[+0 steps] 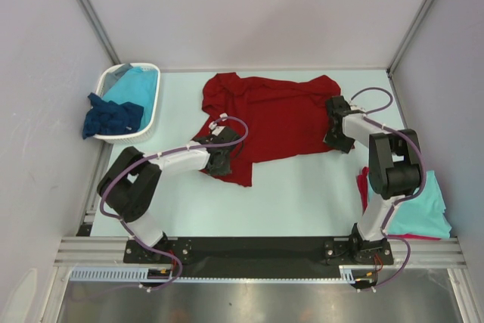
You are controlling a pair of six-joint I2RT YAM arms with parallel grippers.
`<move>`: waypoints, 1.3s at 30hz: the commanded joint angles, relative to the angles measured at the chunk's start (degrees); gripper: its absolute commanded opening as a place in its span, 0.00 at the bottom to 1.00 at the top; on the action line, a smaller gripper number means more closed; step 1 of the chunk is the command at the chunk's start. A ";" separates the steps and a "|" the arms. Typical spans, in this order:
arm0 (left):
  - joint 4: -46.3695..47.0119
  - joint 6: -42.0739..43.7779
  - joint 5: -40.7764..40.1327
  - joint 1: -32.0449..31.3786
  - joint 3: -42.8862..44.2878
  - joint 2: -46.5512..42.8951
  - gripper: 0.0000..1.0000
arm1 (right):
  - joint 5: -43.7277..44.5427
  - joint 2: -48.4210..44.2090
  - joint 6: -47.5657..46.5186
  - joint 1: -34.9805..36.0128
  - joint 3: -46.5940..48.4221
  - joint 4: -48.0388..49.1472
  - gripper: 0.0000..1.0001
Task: Fold and stack the t-shirts
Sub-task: Flatten out the tshirt
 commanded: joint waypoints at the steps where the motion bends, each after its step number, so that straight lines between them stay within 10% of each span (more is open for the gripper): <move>1: -1.60 -0.60 0.06 -0.11 -1.13 -1.90 0.01 | 0.26 2.74 0.35 -0.76 1.67 1.89 0.54; 6: -1.95 -0.08 0.06 -0.11 -0.69 -1.72 0.00 | -0.17 4.31 0.70 -1.81 2.90 1.89 0.50; 16: -3.53 0.36 -0.65 -0.11 0.98 -2.51 0.00 | 0.35 2.31 0.97 -0.67 1.15 1.11 0.01; 39: -14.69 -3.33 -0.30 -0.20 -2.87 -17.89 0.00 | 6.06 -20.55 5.36 10.58 -8.95 -13.40 0.00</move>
